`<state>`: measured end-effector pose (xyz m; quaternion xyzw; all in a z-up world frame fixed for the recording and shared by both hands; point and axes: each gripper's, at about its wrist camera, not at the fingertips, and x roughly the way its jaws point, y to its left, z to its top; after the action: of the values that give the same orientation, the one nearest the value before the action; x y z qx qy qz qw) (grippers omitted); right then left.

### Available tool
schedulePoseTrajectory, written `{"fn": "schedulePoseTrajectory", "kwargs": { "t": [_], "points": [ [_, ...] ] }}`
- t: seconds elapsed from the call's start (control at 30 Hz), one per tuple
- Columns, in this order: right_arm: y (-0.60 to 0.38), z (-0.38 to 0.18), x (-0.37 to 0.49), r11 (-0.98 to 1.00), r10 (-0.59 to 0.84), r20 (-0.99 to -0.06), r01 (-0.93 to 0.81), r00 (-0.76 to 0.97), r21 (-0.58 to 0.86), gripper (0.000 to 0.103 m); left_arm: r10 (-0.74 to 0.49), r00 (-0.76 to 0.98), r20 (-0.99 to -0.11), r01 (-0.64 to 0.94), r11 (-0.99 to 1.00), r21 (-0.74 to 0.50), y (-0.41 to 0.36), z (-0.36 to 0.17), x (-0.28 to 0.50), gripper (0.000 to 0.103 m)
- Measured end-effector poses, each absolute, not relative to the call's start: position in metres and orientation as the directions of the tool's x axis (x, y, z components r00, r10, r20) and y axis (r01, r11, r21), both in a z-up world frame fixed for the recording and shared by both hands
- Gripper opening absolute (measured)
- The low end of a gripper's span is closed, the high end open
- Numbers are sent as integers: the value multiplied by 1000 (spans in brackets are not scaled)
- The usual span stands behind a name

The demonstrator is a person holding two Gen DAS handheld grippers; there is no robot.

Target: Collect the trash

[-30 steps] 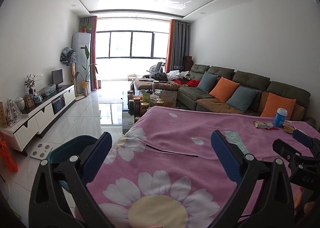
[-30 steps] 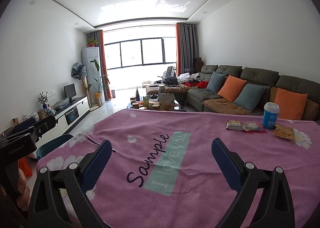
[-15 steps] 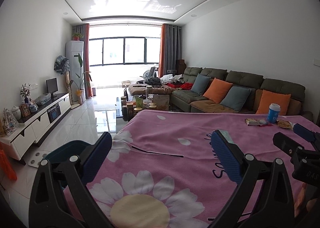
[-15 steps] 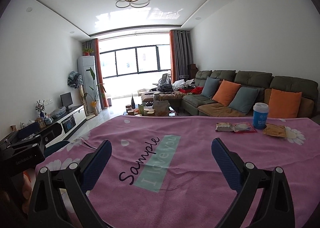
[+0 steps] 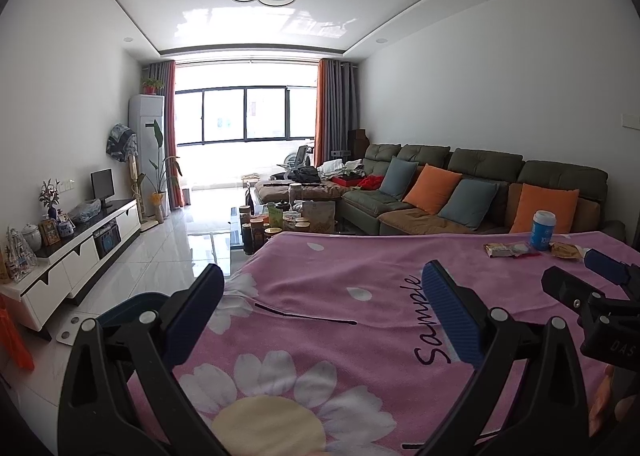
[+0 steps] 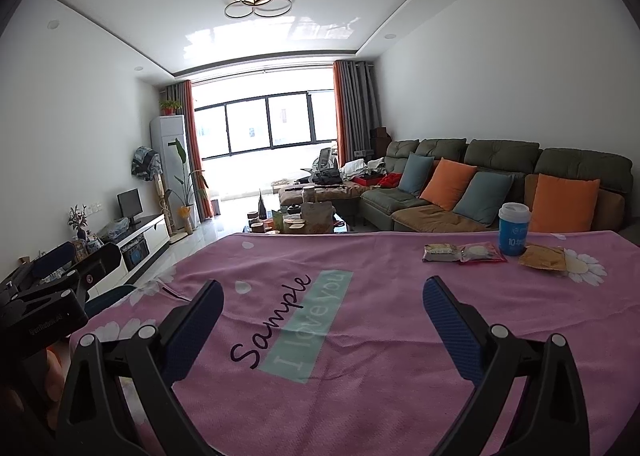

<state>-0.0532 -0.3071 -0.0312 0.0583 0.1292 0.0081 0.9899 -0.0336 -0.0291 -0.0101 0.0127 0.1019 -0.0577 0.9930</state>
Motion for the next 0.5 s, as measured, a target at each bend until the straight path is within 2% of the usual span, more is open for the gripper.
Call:
{"fn": "schedulePoseTrajectory", "kwargs": {
  "t": [0.5],
  "points": [
    [-311,-29,-58,993,21,-245,8,969,119,96,-107,977,-186,112,994,18,-31,-8,-36,98]
  ]
}}
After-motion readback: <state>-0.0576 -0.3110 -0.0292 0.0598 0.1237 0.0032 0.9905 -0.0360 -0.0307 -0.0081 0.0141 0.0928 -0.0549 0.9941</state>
